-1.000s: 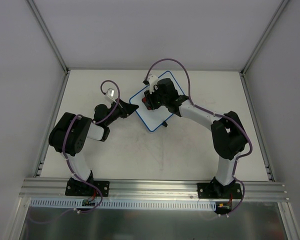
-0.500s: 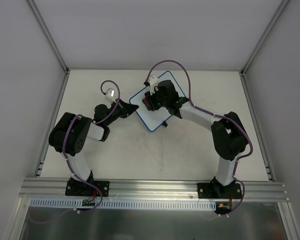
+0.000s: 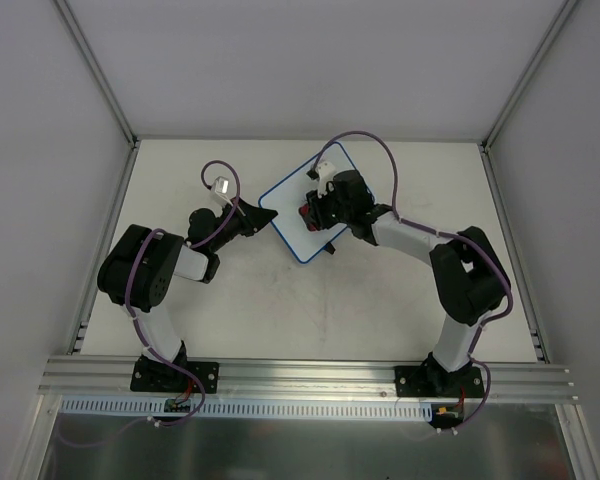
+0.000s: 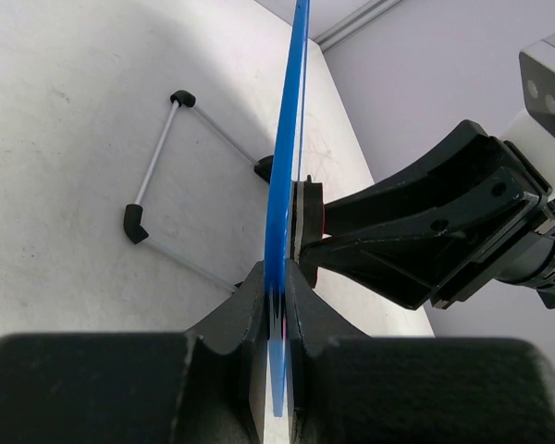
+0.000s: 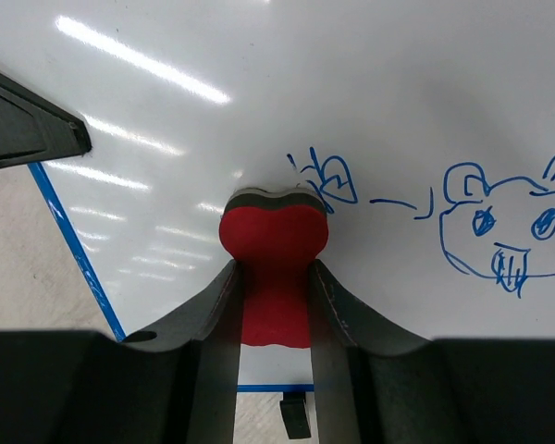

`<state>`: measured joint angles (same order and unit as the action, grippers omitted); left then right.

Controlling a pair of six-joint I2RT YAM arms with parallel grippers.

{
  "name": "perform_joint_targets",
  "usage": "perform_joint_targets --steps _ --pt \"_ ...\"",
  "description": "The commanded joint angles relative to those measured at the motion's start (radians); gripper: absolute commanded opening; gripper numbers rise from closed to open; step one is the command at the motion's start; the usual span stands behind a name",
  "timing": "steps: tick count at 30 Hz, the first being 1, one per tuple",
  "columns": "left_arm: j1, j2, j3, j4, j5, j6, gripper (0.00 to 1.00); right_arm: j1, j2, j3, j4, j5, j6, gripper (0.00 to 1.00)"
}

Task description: Erase the whiteboard

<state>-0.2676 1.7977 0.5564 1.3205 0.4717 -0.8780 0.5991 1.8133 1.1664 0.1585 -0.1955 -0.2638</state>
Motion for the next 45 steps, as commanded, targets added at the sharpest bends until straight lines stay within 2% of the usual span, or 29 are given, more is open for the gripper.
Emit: perform_joint_targets --steps 1,12,18,30,38,45 --pt "-0.013 0.003 -0.01 0.123 0.022 0.04 0.0 -0.018 0.083 -0.095 -0.166 0.053 0.029 0.0" --pt "-0.012 0.006 -0.006 0.125 0.022 0.039 0.0 -0.022 0.051 -0.223 -0.07 0.027 0.093 0.0" --pt "-0.012 0.009 -0.003 0.126 0.028 0.037 0.0 -0.016 0.044 -0.211 -0.068 0.045 0.097 0.0" --pt "-0.013 0.003 -0.009 0.125 0.027 0.04 0.0 0.021 0.15 0.185 -0.28 0.034 0.037 0.0" --pt "-0.016 0.005 -0.001 0.118 0.033 0.043 0.0 0.028 0.184 0.375 -0.378 0.025 0.006 0.0" --pt "-0.018 0.003 0.004 0.111 0.036 0.048 0.0 0.044 0.208 0.507 -0.39 0.064 0.012 0.0"
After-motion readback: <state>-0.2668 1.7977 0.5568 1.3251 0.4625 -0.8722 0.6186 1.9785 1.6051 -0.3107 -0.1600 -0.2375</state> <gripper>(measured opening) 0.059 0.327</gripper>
